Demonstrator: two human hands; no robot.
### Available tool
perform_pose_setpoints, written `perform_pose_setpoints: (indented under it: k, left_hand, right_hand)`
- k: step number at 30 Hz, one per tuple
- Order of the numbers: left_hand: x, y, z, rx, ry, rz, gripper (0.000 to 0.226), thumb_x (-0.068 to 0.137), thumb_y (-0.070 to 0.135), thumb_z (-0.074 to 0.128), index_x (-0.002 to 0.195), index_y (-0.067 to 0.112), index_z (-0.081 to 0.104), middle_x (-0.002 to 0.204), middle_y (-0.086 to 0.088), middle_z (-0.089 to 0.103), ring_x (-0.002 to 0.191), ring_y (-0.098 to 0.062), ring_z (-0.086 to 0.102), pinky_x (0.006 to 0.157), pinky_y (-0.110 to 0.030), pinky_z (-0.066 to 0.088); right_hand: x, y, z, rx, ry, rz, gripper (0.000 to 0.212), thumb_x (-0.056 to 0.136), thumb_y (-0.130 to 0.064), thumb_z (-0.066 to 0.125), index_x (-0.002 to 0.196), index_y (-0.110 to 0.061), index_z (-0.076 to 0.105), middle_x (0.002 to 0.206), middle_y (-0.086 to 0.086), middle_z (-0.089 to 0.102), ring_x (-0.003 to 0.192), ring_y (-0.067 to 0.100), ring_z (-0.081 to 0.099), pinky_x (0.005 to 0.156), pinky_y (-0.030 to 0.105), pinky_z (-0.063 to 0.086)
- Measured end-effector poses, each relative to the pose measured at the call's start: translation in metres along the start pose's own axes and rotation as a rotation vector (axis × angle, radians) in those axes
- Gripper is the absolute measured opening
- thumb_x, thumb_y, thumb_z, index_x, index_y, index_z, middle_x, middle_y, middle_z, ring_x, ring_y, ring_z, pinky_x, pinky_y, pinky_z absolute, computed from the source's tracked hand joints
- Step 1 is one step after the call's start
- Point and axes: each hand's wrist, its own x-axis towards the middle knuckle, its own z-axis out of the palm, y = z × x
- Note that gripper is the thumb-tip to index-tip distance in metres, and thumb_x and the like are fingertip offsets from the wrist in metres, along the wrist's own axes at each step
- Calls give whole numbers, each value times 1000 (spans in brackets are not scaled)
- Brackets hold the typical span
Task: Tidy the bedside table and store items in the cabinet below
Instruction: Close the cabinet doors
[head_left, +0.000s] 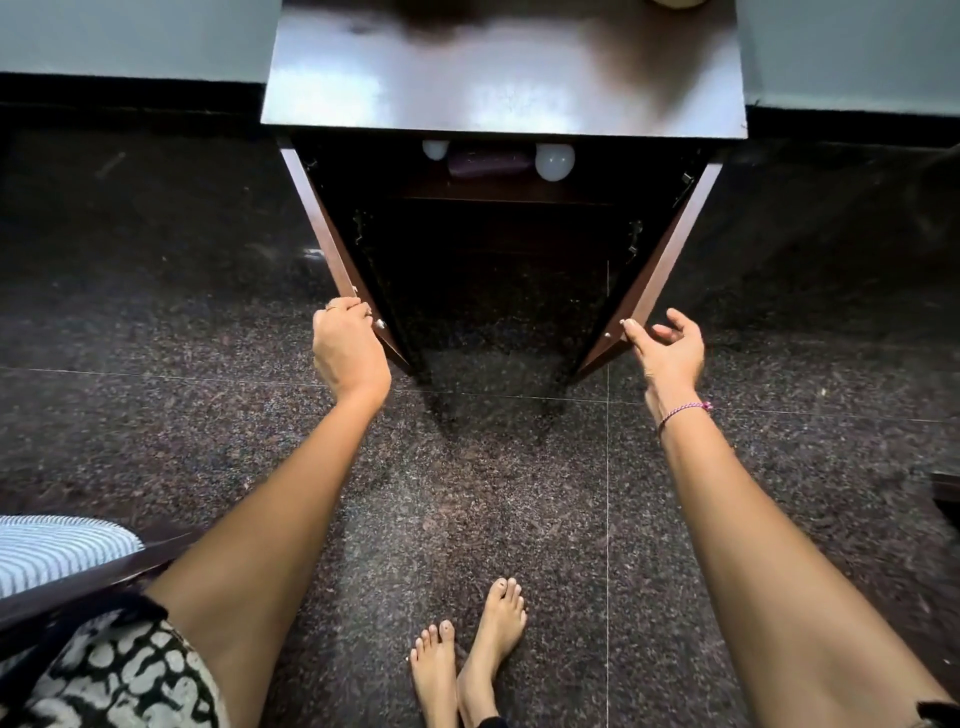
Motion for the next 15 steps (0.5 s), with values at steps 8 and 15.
perform_pose_setpoints:
  k: [8, 15]
  left_hand:
    - [14, -5, 7, -484, -19, -285, 36, 79, 11, 73, 113, 12, 59, 99, -4, 50, 64, -5, 52, 56, -8, 47]
    - [18, 6, 27, -604, -296, -376, 41, 90, 24, 60, 129, 17, 50, 116, 0, 51, 89, -12, 57, 61, -26, 55]
  right_hand:
    - [6, 3, 31, -26, -161, 129, 48, 84, -26, 68, 126, -7, 56, 118, 9, 66, 109, 20, 62, 96, 42, 51]
    - [21, -10, 37, -14, -262, 258, 35, 78, -25, 75, 109, -14, 65, 110, 11, 71, 109, 22, 64, 98, 42, 46]
